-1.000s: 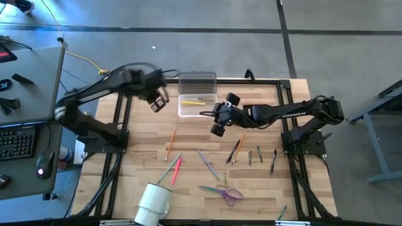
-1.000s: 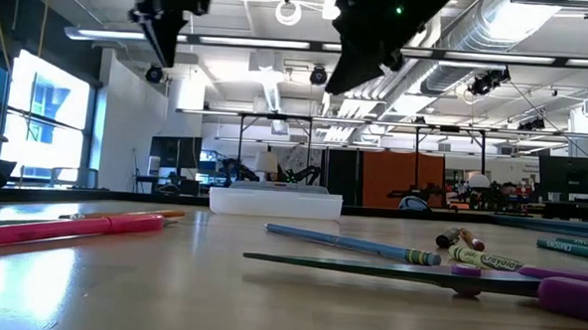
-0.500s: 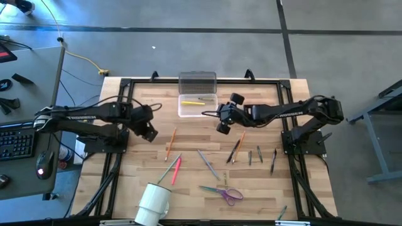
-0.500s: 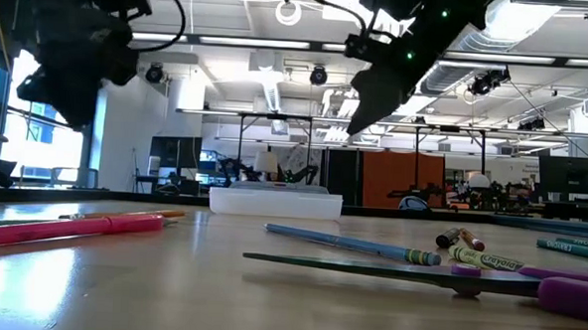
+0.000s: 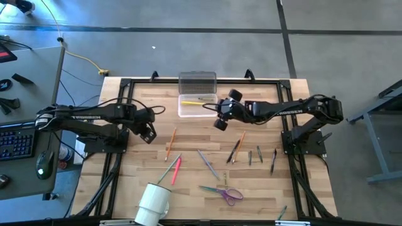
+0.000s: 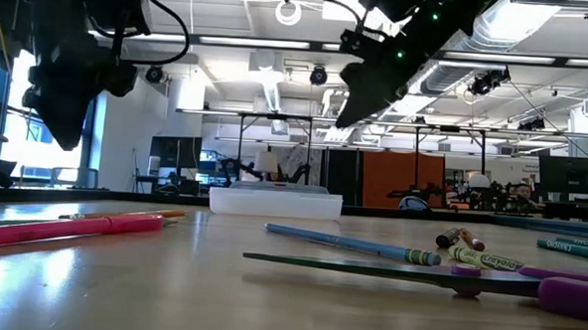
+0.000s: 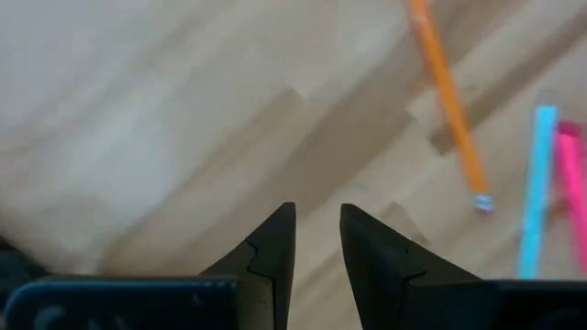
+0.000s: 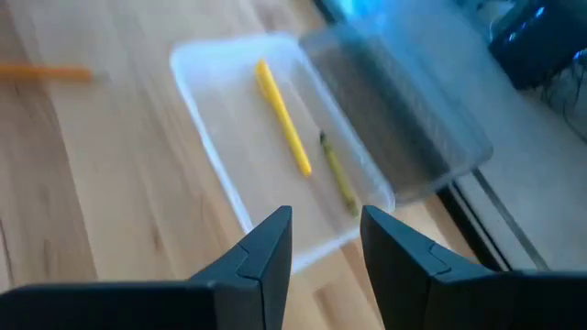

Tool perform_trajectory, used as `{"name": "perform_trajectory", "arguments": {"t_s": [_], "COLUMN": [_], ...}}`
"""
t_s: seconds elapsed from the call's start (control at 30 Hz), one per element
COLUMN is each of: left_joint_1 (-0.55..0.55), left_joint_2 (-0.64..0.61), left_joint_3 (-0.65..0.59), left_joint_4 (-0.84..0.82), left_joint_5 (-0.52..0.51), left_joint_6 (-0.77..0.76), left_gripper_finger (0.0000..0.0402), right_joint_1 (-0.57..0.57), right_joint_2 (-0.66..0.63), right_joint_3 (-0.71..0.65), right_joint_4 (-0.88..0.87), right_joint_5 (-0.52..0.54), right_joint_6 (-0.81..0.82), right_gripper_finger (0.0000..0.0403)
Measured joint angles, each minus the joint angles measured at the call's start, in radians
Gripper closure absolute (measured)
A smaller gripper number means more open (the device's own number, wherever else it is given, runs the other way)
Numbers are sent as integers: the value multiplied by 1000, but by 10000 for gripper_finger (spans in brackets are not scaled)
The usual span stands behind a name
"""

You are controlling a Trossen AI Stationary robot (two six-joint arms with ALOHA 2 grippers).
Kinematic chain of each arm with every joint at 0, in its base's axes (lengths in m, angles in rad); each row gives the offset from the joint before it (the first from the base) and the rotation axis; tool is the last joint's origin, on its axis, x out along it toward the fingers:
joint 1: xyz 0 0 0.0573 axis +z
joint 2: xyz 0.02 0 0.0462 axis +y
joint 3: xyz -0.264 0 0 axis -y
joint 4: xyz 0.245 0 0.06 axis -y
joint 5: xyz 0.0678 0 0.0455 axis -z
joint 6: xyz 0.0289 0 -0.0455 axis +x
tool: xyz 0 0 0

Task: Pick & place school supplies into a supply box
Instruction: Put the right black pen into the supply box

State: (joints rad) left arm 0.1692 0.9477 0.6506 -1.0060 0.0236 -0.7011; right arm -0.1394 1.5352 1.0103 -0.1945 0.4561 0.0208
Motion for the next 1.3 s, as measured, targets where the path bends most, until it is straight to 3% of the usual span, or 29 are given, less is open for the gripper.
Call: {"name": "perform_trajectory", "arguments": {"t_s": [0.2, 0.53, 0.6, 0.73, 0.83, 0.93, 1.1, 1.3], "left_joint_1": [0, -104, -124, -145, -144, -143, -143, -143], "left_joint_2": [-1, -1, -1, -1, -1, -1, -1, -1], "left_joint_3": [-1, -184, -219, -267, -272, -272, -272, -272], "left_joint_4": [9, 148, 218, 344, 357, 362, 408, 448], "left_joint_5": [-162, -175, -175, -174, -172, -173, -171, -172], "left_joint_6": [17, -2, -10, -10, -10, -11, -88, -115], "left_gripper_finger": [277, 277, 277, 277, 277, 277, 277, 277], "right_joint_1": [0, -17, -23, -32, -30, -22, -6, 3], "right_joint_2": [0, 0, 0, 26, 82, 155, 241, 169], "right_joint_3": [0, 0, 0, 0, 0, 0, 0, 0], "right_joint_4": [196, 485, 500, 516, 570, 660, 720, 568], "right_joint_5": [7, -17, -74, -304, -467, -561, -574, -568], "right_joint_6": [46, -46, -50, -110, -163, -205, -239, -235], "right_gripper_finger": [285, 285, 285, 285, 285, 285, 285, 285]}}
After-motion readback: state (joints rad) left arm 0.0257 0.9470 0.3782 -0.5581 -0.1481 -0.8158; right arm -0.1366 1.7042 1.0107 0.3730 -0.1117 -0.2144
